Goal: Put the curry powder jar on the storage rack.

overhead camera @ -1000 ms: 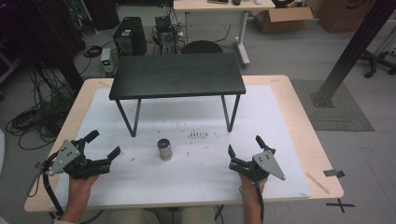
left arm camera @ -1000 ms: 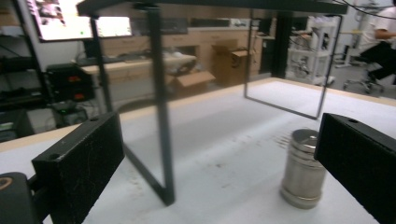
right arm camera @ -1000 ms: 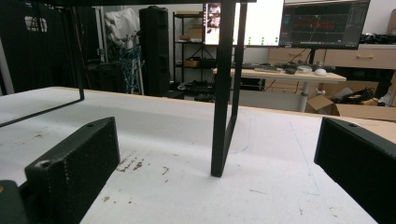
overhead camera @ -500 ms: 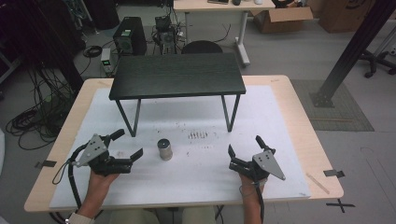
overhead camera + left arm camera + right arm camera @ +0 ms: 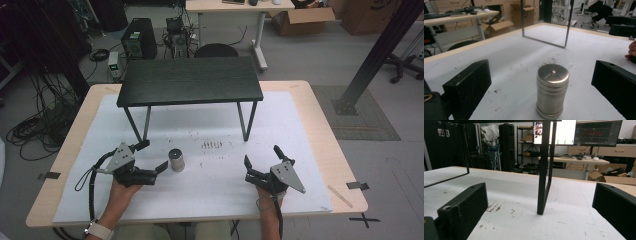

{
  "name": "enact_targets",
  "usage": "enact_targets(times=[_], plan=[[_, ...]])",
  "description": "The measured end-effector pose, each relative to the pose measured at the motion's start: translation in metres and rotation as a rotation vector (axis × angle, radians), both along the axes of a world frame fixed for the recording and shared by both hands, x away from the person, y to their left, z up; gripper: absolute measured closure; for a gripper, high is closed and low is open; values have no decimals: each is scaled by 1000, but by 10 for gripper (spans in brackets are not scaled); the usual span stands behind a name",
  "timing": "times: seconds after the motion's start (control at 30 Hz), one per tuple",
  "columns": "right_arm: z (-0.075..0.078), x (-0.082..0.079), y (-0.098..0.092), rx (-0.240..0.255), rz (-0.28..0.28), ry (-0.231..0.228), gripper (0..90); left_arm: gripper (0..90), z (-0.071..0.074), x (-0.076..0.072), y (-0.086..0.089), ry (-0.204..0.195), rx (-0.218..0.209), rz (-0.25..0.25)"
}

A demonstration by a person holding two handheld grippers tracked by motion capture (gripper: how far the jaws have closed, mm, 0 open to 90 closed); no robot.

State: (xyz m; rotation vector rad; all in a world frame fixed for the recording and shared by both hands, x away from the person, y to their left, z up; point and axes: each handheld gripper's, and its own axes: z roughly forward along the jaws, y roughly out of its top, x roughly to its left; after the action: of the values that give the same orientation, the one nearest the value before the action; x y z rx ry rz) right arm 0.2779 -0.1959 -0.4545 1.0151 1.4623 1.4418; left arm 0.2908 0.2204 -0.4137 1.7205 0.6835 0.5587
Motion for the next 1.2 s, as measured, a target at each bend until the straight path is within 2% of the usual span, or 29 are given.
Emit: enact_targets(times=[0.27,0.77,0.93,1.2], plan=[[0,0,0,-1,1,0,0,48,-4,4,-11,10,15,-18],[0,0,0,1,3,-1,0,81,-16,13,-29,54,87,-34],[0,0,0,2,4,-1,0,134,-21,17,-32,83,113,-47],[0,0,0,2,4,-5,0,230,-27,17,-36,88,116,-66]])
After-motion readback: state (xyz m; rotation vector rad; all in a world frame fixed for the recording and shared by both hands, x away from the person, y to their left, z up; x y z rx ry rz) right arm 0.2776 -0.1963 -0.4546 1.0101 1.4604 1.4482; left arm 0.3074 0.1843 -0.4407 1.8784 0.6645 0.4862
